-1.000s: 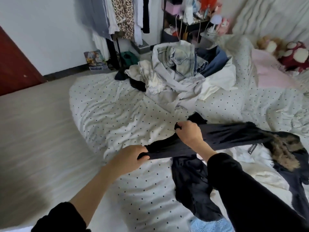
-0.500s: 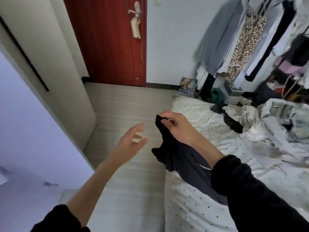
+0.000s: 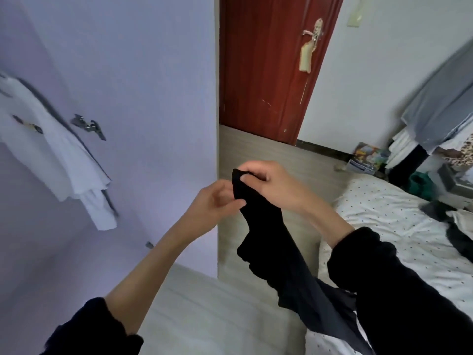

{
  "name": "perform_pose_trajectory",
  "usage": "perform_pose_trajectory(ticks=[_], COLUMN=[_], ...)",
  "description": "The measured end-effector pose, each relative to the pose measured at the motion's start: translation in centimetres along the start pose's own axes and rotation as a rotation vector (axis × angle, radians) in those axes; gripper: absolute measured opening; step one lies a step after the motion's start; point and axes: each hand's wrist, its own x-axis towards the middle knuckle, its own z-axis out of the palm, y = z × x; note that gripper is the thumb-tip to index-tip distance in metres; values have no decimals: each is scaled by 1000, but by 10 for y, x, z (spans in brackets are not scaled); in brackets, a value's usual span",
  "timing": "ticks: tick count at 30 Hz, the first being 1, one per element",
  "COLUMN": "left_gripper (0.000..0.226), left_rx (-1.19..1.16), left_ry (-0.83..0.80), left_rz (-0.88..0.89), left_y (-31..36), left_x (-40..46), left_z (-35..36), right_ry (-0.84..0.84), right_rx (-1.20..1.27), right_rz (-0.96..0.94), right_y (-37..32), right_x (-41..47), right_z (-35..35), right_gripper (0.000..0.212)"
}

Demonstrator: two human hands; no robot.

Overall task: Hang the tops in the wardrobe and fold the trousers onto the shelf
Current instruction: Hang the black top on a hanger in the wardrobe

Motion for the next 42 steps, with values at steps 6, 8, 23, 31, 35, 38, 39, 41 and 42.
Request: perform_pose_trajectory(ticks=[6,8,23,31,35,38,39,41,42], left_gripper=[23,22,39,18,51,50,47,38,34], left_rx=[261,389,1026,608,761,927,961,998,1009], left_ry=[418,600,1293,1041,965,1113,1187,1311,1335], left_rz=[-90,-70,-447,-875,-1004,-1040,-1054,-1078,-1088], left_y=[-16,-8,3,1,-15,-19,-18,-19,-20], left_x=[-32,-42,-140,-160,-158,-155,-158,-177,-189], left_z=[-103,-132,-274,-280,-277,-284,-289,-304,-312], right_ry=[136,111,-228,-541,-643,-690,-685,-606,-552], right_rx=[-278,-383,30,302,226,188,166,16,-119], right_rz=[-78,-62,44,-142,-296,-396,-433,-542,-613], right_y=[-20,-22,-77,-185,-221,-233,-230,-221,-211], right_x=[72,91,241,283,276,272,273,283,289], right_z=[56,76,204,248,276,297,301,313,317], right_gripper=[25,28,11,14,18,18,16,11,13])
